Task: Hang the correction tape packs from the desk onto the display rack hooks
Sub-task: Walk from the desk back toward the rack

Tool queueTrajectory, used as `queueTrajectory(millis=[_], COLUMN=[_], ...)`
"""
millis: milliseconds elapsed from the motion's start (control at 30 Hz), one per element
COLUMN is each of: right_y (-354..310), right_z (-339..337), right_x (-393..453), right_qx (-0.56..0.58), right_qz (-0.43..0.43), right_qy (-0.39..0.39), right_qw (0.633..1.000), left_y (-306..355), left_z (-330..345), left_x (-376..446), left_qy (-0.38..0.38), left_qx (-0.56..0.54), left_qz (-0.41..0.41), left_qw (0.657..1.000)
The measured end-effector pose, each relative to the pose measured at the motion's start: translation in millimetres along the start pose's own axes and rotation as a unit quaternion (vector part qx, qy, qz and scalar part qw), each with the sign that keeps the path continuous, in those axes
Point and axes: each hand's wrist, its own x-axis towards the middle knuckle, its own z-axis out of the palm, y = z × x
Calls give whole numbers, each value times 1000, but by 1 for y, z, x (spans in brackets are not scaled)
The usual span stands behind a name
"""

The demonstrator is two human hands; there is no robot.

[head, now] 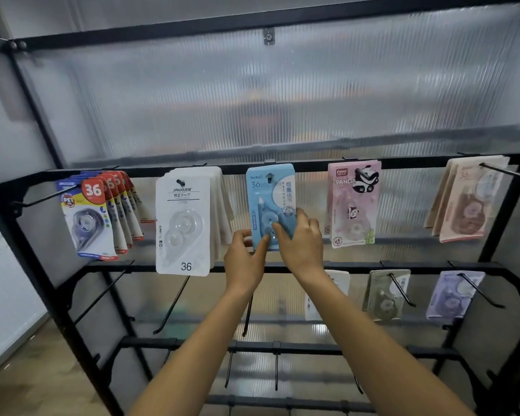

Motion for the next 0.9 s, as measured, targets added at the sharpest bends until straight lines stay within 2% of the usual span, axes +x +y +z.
queueTrajectory(millis=[233,333,467,633,900], right_y=[21,20,8,-26,-125], right_z=[-8,0,24,65,156], right_x=[-39,-64,-104,-161,-303], right_qx=[25,72,77,86,84], right_qz=[-14,-66,-125,-157,-254], right_qy=[34,-41,-142,-257,-400], right_qw=[999,994,979,950,877], left_y=[-16,-23,-33,-50,-74], left_z=[2,-8,-44,-125,-319], left_x=[-36,-58,-88,-128,-236], left_qy=[35,30,-8,36,138], left_qx=[77,132,245,372,453], left_qz=[-22,-4,19,3,-86], left_qw=[996,991,969,927,876])
